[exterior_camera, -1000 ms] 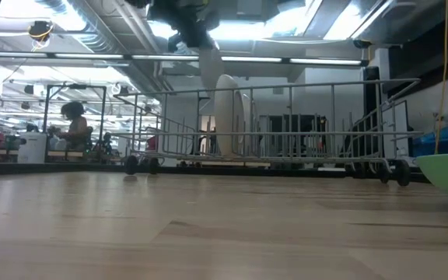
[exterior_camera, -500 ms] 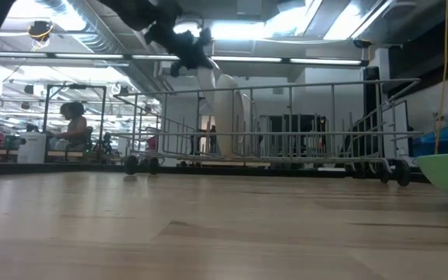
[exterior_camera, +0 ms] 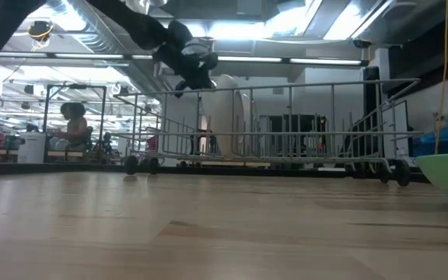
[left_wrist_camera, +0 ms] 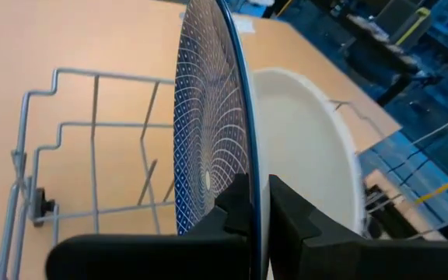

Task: Sort dishes
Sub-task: Put the blue plate into the gray dishwasher rack, then put the brown plate into the gray dishwasher rack

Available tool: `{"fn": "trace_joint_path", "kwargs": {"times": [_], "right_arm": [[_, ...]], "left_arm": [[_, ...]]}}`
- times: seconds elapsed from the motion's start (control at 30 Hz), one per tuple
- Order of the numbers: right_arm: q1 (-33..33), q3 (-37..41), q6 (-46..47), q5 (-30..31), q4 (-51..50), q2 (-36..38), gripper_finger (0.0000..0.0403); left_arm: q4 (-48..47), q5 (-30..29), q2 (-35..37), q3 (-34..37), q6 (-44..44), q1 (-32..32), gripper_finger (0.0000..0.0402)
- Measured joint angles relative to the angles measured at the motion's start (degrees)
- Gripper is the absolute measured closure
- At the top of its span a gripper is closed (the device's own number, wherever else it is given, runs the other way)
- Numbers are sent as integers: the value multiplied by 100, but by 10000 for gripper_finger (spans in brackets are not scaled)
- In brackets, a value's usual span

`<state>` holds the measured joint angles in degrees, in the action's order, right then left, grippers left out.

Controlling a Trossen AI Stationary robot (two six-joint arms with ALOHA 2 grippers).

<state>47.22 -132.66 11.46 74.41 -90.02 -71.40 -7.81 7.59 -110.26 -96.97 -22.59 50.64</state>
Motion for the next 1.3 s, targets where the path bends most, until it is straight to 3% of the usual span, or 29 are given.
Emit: {"fn": "trace_joint_path", "kwargs": {"times": [0.43, 0.73, 1.07, 1.3], "right_arm": [[0, 0, -2, -48, 0, -9, 278], [1, 0, -2, -50, 2, -8, 278], [0, 0, -2, -108, 0, -7, 278], [0, 0, -2, -201, 0, -9, 278]], "left_arm": [[152, 22, -665, -20, 219, -107, 376], [145, 18, -665, -11, 825, -224, 365], [183, 74, -628, -11, 671, -270, 262], [182, 53, -368, -11, 1260, -306, 234]]}}
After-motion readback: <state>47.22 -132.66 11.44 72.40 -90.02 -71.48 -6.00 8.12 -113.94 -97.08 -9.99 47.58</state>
